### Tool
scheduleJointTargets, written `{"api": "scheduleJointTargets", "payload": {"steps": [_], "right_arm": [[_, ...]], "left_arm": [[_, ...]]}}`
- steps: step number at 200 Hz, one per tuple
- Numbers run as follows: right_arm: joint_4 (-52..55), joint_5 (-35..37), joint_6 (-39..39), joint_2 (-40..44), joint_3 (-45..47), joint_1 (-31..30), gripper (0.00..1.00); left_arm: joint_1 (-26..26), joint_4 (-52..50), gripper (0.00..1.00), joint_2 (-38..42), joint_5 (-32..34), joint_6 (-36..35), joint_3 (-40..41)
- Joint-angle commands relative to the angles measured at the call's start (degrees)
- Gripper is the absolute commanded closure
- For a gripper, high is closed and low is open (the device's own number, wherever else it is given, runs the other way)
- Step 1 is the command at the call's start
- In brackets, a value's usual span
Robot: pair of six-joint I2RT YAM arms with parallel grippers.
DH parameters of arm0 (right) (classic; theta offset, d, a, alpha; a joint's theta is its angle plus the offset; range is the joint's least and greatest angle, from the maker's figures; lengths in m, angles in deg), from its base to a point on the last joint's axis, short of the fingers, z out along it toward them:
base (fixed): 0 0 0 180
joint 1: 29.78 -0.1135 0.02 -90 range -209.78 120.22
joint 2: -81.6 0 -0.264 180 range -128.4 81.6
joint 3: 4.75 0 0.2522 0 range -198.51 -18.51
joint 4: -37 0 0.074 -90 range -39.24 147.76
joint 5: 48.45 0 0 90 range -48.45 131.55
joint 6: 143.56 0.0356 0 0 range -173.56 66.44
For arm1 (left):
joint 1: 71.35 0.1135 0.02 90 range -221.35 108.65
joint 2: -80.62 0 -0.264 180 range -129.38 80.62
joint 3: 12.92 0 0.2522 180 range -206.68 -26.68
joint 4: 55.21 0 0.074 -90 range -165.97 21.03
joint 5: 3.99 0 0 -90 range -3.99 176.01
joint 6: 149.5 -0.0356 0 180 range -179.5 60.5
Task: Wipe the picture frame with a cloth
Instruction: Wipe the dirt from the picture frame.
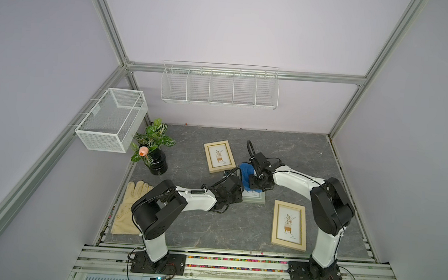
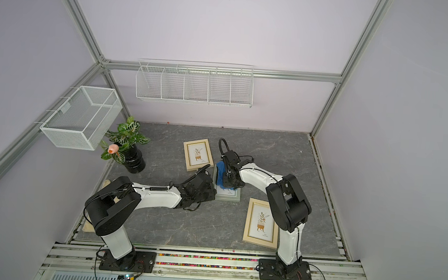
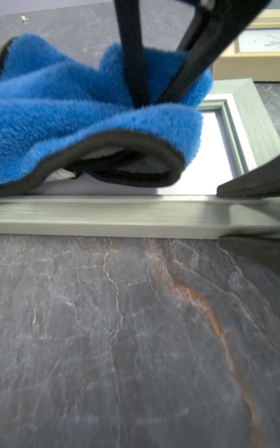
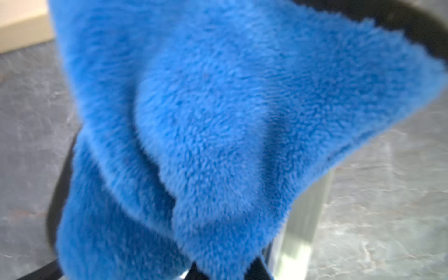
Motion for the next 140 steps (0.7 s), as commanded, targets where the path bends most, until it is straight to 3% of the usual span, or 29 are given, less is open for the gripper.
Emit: {"api": "scheduleJointTargets", "payload": {"steps": [1,39,104,140], "right_arm": [[0.7,-2.5,1.5,3.7,6.4,-2.7,0.93],[-1.5,-3.4,4.6,8.9,14.3,-4.7,0.93],[1.1,-1.5,-0.7,-1.2,-1.5,1.0,0.93],[1.1,-1.3,0.4,2.0,2.9,-1.7,0.93]], "left_arm": [[0.8,-8.3,0.79,-2.1,0.6,1.5,3.5],[0.8,-7.7,0.79,-2.7,0.0,1.3,3.2],[0.8,-7.4,0.79,-2.8,-0.4,1.7,3.5],[0.8,-7.4,0.79,-2.9,0.0,2.0,3.6]]}}
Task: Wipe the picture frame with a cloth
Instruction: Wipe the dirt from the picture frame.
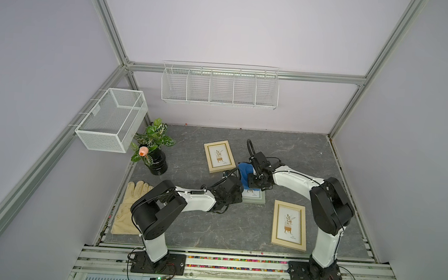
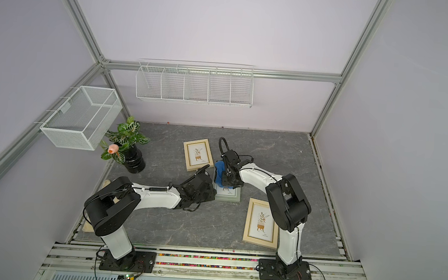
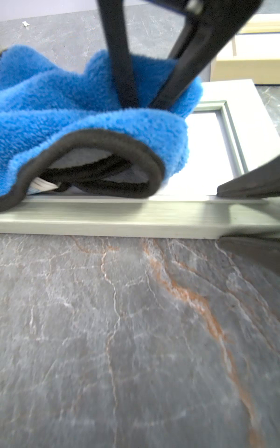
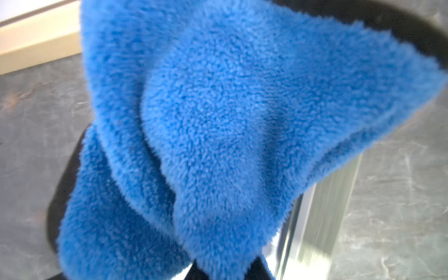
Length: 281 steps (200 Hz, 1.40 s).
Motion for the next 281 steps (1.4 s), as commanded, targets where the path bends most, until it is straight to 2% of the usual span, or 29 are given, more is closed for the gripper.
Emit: {"api": "scheduleJointTargets", "payload": {"steps": [1,26,42,87,112,177,223,241,281], "right_arm": [[2.5,-0.1,0.1,2.7,4.0,-2.5,0.93],[0.0,-2.6,3.8,6.7,10.7,-5.3,0.93],[-1.2,-3.3,4.8,6.7,11.3,-5.5,0.93],[1.0,-0.9,1.9,-1.4,-1.1,-0.9,0.93],[2.9,1.1,0.8,-3.9,-5.4,-0.4,0.93],[-0.3,-1.0,4.5,3.3,6.0,-4.4,0.93],[2.9,0.1,0.1,-2.5,-5.1,1.3,0.93],[4.7,0.3,-0.8,-4.8,-8.5,1.7,0.93],[4.2,2.7,0.3,1.8,1.1,-1.8,0.93]], "left_arm": [[0.7,-8.3,0.79,-3.1,0.4,1.7,3.1],[0.8,-7.9,0.79,-3.6,0.1,1.6,2.7],[0.7,-7.7,0.79,-3.8,-0.1,1.4,2.9],[0.8,-7.7,0.79,-3.5,-0.3,1.6,3.1],[0.7,-8.0,0.79,-3.1,0.1,1.9,3.3],[0.7,-8.2,0.79,-3.6,0.3,1.5,2.9],[0.7,-7.9,0.79,-3.4,0.0,1.9,3.2],[0.7,-8.1,0.79,-3.0,0.3,2.0,3.1],[0.7,-8.8,0.79,-3.0,1.0,2.3,2.7]]}}
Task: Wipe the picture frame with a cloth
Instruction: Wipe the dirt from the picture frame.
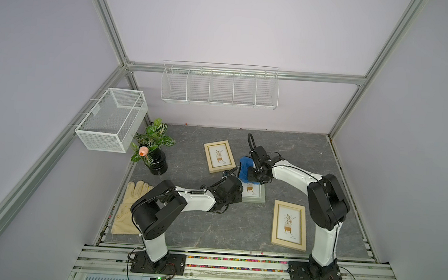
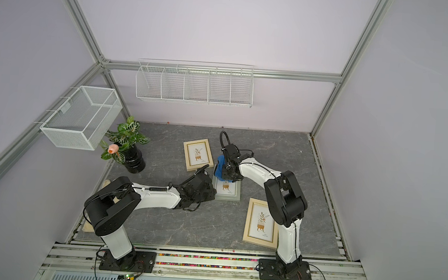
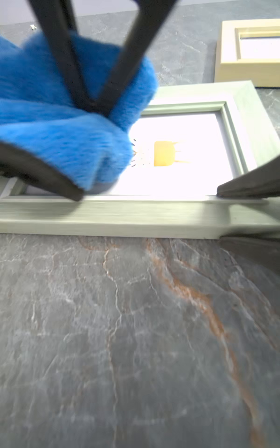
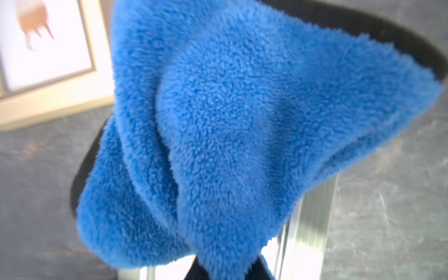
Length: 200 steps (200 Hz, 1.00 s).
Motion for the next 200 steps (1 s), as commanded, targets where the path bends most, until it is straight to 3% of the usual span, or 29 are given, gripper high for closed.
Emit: {"api": "scheduleJointTargets", "payload": {"steps": [1,36,80,113,162,200], "right_arm": [[2.7,1.4,0.0,5.4,7.0,-2.7,0.93],[2.6,2.5,0.5,11.9,14.0,-2.8,0.93],[4.1,2.2,-2.4,3.5,4.6,2.3,0.93],[4.9,1.2,-1.7,2.4,2.8,-0.4,0.93],[2.1,-2.1,2.0,10.4,13.2,-4.1,0.93],[1.1,-4.2,1.3,4.5,5.9,-3.6,0.93]], "left_arm": [[0.5,-9.4,0.79,-2.9,1.0,1.3,2.5],[0.5,-9.4,0.79,-3.3,0.9,1.0,2.4],[0.5,-9.3,0.79,-3.3,0.6,0.9,2.2],[0.5,-9.5,0.79,-2.4,1.1,1.0,2.4],[0.5,-9.1,0.79,-3.0,0.8,0.7,1.8],[0.5,-8.6,0.79,-3.6,0.1,0.8,1.6]]}}
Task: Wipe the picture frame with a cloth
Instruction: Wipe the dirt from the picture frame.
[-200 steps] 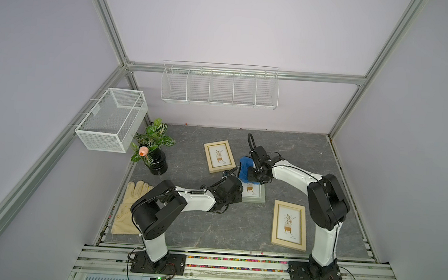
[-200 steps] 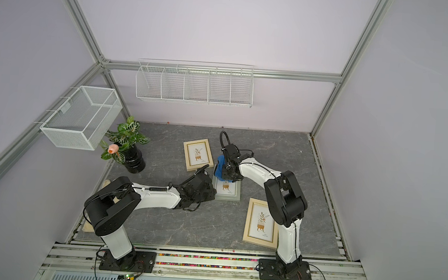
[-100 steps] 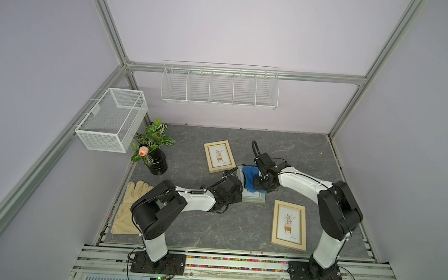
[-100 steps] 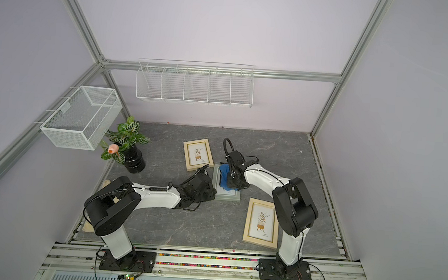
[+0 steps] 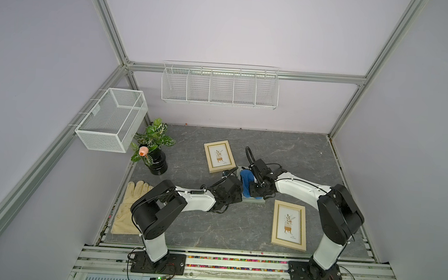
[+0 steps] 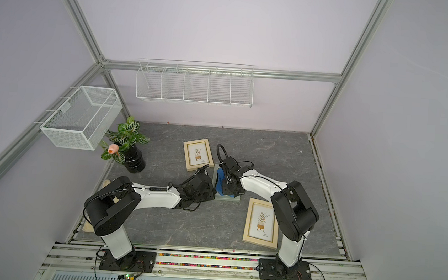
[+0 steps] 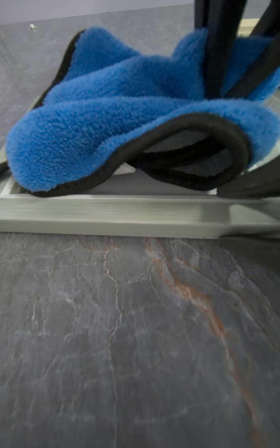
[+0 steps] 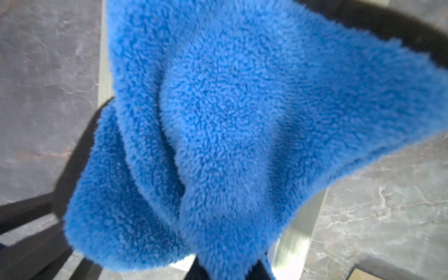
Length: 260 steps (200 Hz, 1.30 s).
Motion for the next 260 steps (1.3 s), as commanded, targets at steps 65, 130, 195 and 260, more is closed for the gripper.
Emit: {"api": "scheduleJointTargets", "payload": {"steps": [65,130,195,260], "right_arm": [[1.8,-0.3,0.8,-12.4,-16.1,0.7,0.93],[-2.7,-1.8,3.5,-2.1,-0.5,-2.8,0.93],[2.9,0.5,-0.3,-13.2,-18.2,2.0,0.93],[-0.8,-1.5,2.1,-3.9,-4.0,-0.8,0.93]], "left_arm": [[0.2,-9.6,0.79,-2.7,0.9,1.3,1.7],[0.1,-9.1,0.79,-3.4,0.8,1.4,1.5],[0.1,-10.1,0.79,-3.2,0.7,1.1,0.8],[-0.1,-8.9,0.79,-4.4,0.0,0.6,0.5]]}}
